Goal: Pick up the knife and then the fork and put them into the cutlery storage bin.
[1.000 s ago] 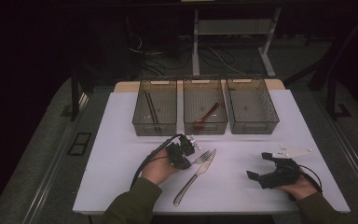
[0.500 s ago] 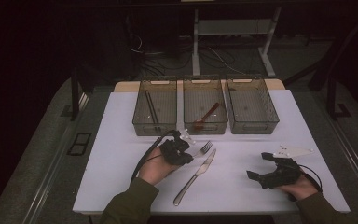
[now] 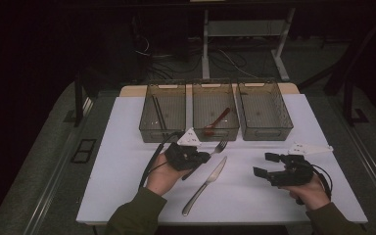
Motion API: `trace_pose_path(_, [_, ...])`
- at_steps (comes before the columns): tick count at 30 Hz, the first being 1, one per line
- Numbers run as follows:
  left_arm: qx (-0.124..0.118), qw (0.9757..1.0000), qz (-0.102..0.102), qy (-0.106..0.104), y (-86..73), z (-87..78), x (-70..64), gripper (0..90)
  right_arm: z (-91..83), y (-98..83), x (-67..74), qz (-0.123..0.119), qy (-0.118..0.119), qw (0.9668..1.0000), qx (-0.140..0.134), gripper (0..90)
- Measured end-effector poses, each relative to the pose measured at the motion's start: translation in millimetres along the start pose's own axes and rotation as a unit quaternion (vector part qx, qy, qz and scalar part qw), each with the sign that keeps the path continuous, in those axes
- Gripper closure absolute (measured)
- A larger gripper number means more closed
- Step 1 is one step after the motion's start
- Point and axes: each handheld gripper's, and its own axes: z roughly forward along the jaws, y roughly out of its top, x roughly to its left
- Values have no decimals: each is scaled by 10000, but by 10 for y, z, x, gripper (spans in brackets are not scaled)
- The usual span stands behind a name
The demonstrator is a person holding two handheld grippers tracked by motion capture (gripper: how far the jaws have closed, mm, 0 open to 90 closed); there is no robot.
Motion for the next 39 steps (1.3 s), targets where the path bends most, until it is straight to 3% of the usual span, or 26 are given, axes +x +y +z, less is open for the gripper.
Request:
trace_pose_path(4, [-132, 9999, -4, 29, 29, 59, -52, 845, 73, 102, 66, 35, 267, 9995, -151, 390])
trace_pose_path(9, [-218, 9997, 11, 101, 66, 147, -131, 845, 190, 250, 160, 83, 574, 9978, -309, 466])
trace_pose_path(15, [-193, 9997, 52, 173, 80, 221, -178, 845, 305, 409, 217, 132, 657, 9965, -499, 532])
trace_pose_path(21, [-284, 9990, 129, 305, 92, 236, -217, 845, 414, 501, 206, 120, 492, 9974, -505, 586])
trace_pose_path(25, [-316, 9988, 139, 350, 95, 240, -224, 845, 487, 539, 202, 151, 420, 9976, -532, 731])
trace_pose_path(28, [-405, 9986, 12, 330, 93, 231, -206, 842, 513, 578, 213, 113, 259, 9979, -587, 828])
trace_pose_path(30, [-558, 9982, -181, 153, 81, 229, -158, 825, 521, 599, 212, 8, 200, 9978, -639, 877])
trace_pose_path(34, [-524, 9981, -204, 243, 31, 190, -125, 689, 494, 694, 165, -175, -82, 9980, -603, 880])
trace_pose_path(39, [-475, 9982, -299, 211, -118, 58, -45, 553, 331, 874, -90, -144, -451, 9965, -695, 880])
